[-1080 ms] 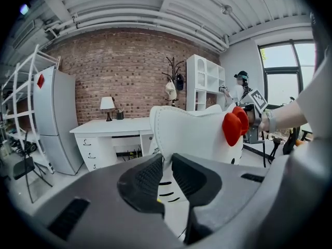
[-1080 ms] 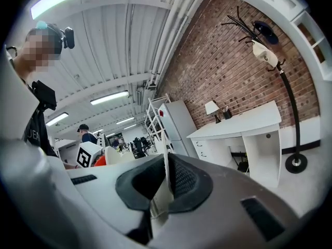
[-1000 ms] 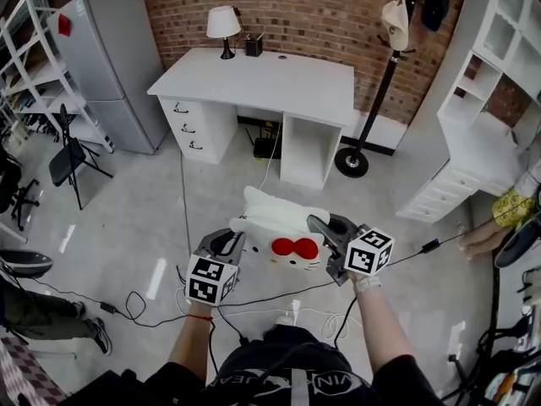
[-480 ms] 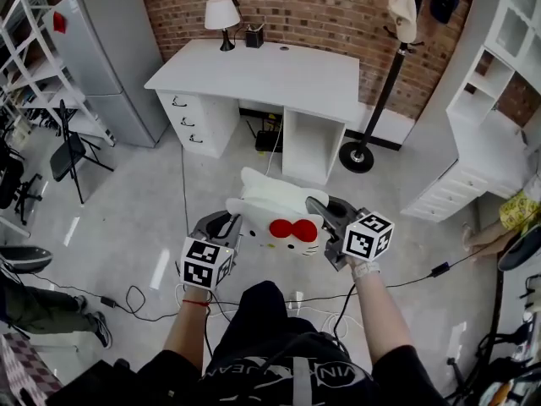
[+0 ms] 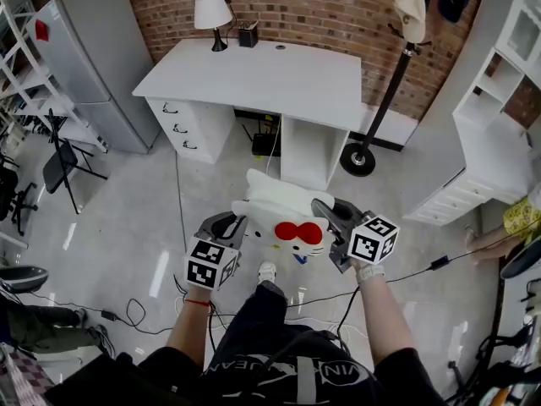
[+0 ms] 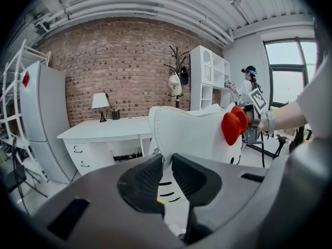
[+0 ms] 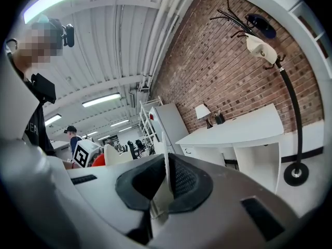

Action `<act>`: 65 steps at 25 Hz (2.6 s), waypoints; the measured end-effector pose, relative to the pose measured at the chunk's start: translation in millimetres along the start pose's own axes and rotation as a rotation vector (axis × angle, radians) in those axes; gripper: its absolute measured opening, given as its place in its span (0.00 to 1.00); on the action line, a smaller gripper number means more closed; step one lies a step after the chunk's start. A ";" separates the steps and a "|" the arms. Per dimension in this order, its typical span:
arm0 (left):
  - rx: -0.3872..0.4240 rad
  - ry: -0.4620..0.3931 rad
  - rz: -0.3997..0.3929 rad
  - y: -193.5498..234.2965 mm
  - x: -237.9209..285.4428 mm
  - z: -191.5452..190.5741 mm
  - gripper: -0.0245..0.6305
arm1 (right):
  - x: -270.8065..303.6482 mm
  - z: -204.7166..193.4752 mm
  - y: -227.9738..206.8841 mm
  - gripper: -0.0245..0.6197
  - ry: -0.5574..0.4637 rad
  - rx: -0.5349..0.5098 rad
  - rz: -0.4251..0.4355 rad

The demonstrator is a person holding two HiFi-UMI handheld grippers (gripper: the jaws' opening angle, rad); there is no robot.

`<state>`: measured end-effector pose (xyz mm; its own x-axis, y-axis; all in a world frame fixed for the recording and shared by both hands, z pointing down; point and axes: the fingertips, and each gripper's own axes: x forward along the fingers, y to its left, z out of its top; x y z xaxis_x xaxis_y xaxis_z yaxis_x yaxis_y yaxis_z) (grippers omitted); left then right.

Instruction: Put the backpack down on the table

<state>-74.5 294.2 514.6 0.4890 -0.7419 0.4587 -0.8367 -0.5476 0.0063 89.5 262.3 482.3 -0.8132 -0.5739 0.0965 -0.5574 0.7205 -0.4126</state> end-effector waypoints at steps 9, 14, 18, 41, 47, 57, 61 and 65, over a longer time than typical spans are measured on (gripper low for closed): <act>-0.013 0.020 -0.020 87.5 74.9 37.7 0.12 | 86.8 36.3 -68.7 0.06 0.011 0.032 -0.009; -0.008 0.002 -0.027 132.7 118.2 65.0 0.12 | 131.9 66.4 -106.8 0.06 -0.002 0.014 -0.013; -0.003 -0.006 -0.033 166.4 147.2 82.2 0.12 | 165.8 85.0 -133.0 0.06 -0.006 0.006 -0.021; -0.005 0.003 0.004 257.6 242.8 129.3 0.12 | 263.7 132.7 -227.3 0.05 0.020 0.002 0.017; -0.031 0.015 0.035 288.1 278.4 147.3 0.12 | 297.2 152.0 -263.0 0.05 0.035 0.009 0.056; -0.068 0.017 0.073 321.1 338.3 174.5 0.12 | 340.2 184.3 -324.6 0.05 0.076 -0.016 0.105; -0.066 0.023 0.081 329.3 359.7 184.9 0.12 | 352.0 192.5 -348.8 0.05 0.085 -0.009 0.111; -0.077 0.023 0.090 336.1 382.0 192.9 0.12 | 362.3 197.5 -372.4 0.05 0.099 -0.005 0.115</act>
<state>-121.3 -247.9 520.5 0.4059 -0.7771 0.4810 -0.8938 -0.4473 0.0316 35.5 -290.7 492.0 -0.8842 -0.4464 0.1376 -0.4601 0.7814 -0.4215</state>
